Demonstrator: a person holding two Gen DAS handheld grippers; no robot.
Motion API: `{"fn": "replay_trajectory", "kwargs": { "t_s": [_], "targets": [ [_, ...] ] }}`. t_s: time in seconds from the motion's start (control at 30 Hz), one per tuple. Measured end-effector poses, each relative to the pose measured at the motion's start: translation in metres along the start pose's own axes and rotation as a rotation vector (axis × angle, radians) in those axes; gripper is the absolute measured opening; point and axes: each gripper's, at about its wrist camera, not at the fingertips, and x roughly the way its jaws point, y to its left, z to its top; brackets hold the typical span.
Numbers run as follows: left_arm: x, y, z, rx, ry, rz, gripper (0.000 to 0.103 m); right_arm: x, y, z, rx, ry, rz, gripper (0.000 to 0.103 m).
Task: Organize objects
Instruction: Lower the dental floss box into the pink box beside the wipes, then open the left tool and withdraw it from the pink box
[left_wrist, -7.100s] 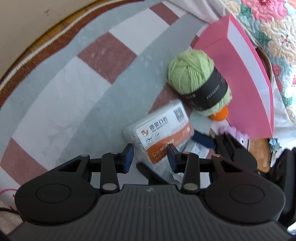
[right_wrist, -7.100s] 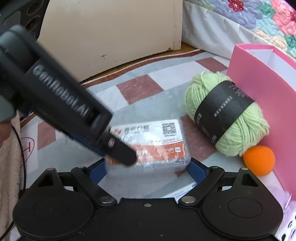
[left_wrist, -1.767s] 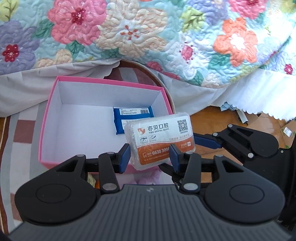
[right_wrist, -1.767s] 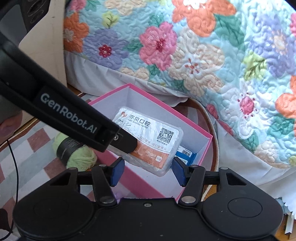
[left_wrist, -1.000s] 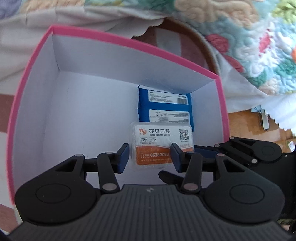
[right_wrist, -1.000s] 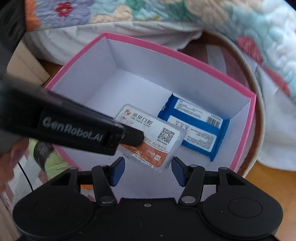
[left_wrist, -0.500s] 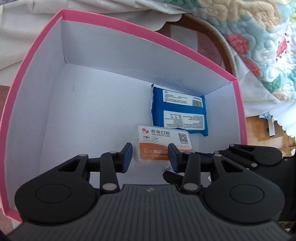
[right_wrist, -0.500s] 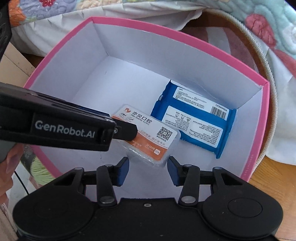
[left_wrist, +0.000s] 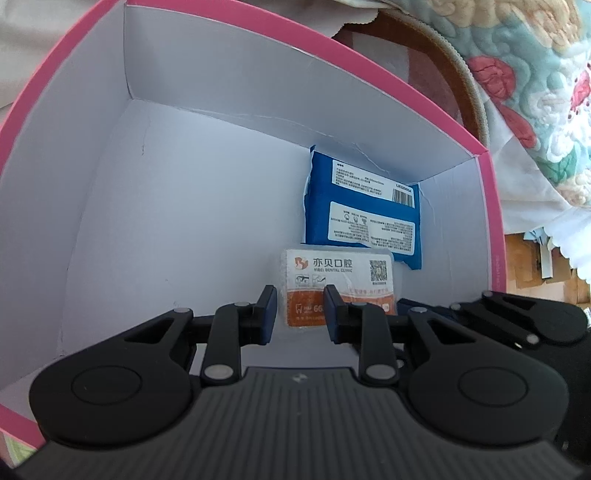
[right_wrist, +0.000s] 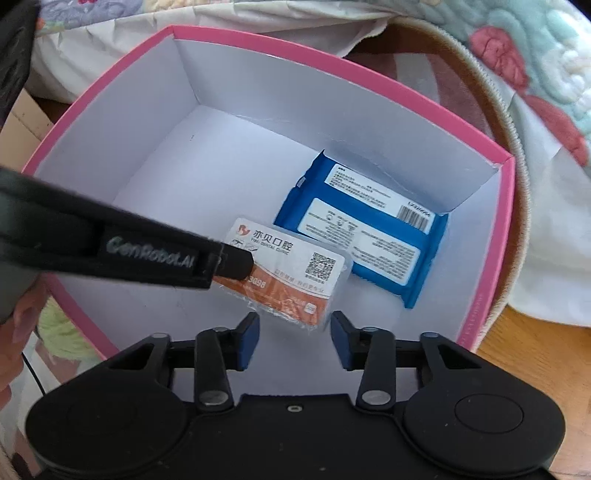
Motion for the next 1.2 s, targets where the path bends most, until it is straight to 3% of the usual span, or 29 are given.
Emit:
{"fn": "replay_trajectory", "kwargs": {
  "t_s": [0.13, 0.27, 0.5, 0.77, 0.9, 1.0, 1.1, 1.2],
  "targets": [
    [0.008, -0.003, -0.004, -0.040, 0.030, -0.029, 0.020, -0.015, 0.006, -0.005, -0.041, -0.052, -0.052, 0.036],
    [0.009, -0.009, -0.008, -0.047, 0.009, -0.014, 0.021, -0.035, 0.008, -0.015, -0.067, -0.117, -0.081, 0.036],
    [0.016, -0.023, -0.011, -0.044, 0.017, -0.023, 0.020, -0.062, -0.008, -0.039, 0.005, -0.209, 0.029, 0.037],
    [0.014, -0.040, -0.011, 0.044, -0.025, -0.022, 0.021, -0.071, -0.008, -0.052, 0.022, -0.269, 0.064, 0.037],
    [-0.004, -0.039, -0.013, 0.047, -0.059, -0.046, 0.025, -0.081, -0.009, -0.062, 0.040, -0.292, 0.066, 0.037],
    [-0.022, -0.047, -0.019, 0.101, -0.062, 0.022, 0.025, -0.082, -0.008, -0.069, 0.057, -0.294, 0.040, 0.037],
    [-0.040, -0.049, -0.028, 0.112, -0.062, 0.045, 0.029, -0.090, -0.003, -0.078, 0.059, -0.324, 0.023, 0.038],
    [-0.062, -0.050, -0.038, 0.136, -0.072, 0.071, 0.034, -0.103, -0.003, -0.083, 0.085, -0.354, 0.056, 0.038]
  ]
}}
